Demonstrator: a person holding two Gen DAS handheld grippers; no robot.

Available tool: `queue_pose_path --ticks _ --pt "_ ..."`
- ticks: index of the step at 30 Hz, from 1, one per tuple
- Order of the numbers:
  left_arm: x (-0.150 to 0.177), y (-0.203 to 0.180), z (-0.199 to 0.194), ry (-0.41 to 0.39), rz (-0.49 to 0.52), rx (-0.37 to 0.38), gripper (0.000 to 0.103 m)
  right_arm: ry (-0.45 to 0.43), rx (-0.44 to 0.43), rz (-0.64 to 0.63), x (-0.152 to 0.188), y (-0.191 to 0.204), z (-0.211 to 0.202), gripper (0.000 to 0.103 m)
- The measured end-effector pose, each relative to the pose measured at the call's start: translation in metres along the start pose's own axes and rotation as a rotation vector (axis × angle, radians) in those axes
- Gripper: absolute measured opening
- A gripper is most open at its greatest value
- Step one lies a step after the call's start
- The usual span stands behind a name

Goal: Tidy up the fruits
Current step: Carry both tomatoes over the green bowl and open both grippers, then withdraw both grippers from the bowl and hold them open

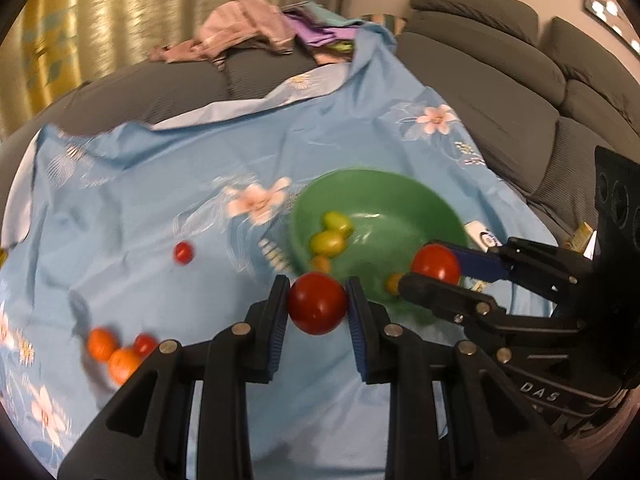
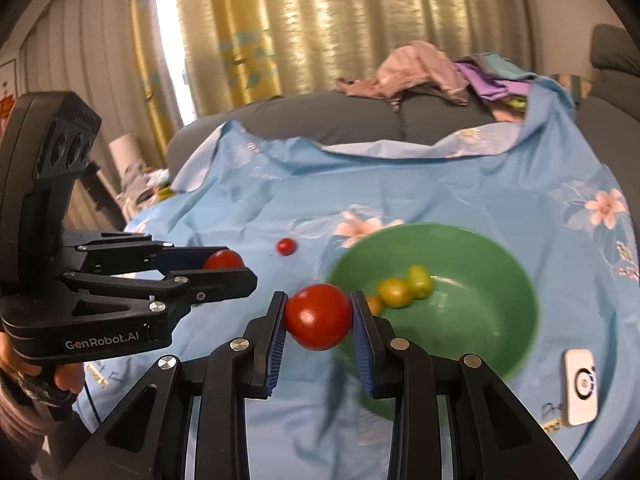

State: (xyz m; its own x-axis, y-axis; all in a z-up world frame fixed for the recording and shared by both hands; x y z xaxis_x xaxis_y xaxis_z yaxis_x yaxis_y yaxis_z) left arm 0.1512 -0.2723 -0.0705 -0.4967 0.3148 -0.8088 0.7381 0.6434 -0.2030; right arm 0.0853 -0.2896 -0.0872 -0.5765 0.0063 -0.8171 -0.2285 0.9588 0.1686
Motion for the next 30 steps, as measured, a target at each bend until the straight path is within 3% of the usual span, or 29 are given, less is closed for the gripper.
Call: queue_pose_path --ticks 10,25,30 --pt "-0.021 -0.046 0.04 0.037 0.085 0.059 0.027 -0.002 0.068 0.096 0.012 -0.056 -0.007 0.033" --pt "-0.016 -0.048 0.086 0.118 0.092 0.036 0.029 0.048 0.106 0.139 0.028 -0.083 0.009 0.033" --pt "-0.017 -0.04 0.082 0.106 0.074 0.004 0.067 0.057 0.14 0.137 0.03 -0.084 0.009 0.033"
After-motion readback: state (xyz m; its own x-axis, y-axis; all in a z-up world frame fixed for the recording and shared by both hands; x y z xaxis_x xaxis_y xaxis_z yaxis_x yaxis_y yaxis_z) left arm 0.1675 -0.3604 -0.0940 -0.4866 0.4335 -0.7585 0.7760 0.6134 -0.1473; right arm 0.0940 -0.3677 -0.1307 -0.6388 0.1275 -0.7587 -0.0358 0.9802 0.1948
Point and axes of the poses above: each gripper's, at about its wrist camera, not at the fingertips, and z roughly the way its jaws point, y to its left, x to its underside, the point moved 10 cm from there along z, roughly the way its jaws point, and after that the axes turned 5 degrees about -x, right-handed, at the moved point
